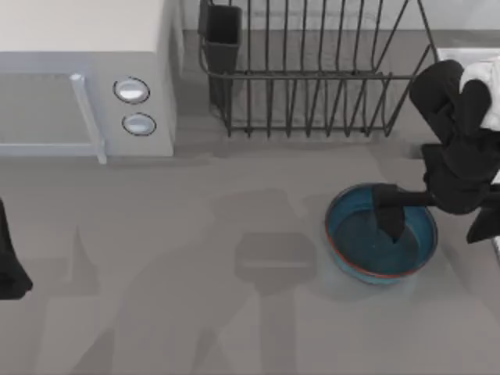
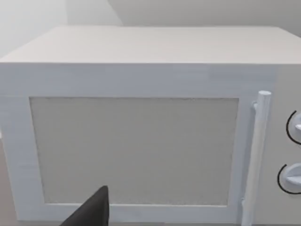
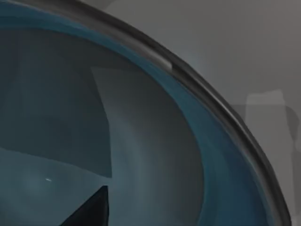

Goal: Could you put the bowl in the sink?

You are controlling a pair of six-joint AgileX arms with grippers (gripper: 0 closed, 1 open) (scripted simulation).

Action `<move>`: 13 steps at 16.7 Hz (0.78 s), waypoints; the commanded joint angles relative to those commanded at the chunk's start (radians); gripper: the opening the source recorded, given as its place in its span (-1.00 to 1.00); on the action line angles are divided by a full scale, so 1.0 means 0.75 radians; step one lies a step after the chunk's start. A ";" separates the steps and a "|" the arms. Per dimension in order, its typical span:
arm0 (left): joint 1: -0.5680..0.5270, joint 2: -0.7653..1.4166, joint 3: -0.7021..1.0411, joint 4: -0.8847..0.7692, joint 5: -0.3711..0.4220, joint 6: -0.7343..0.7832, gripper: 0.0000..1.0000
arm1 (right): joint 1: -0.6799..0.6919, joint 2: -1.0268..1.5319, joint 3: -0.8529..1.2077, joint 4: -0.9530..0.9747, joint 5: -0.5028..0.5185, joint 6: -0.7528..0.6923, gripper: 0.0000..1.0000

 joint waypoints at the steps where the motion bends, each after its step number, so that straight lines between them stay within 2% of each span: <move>1: 0.000 0.000 0.000 0.000 0.000 0.000 1.00 | 0.000 0.000 0.000 0.000 0.000 0.000 0.85; 13: 0.000 0.000 0.000 0.000 0.000 0.000 1.00 | 0.000 0.000 0.000 0.000 0.000 0.000 -0.96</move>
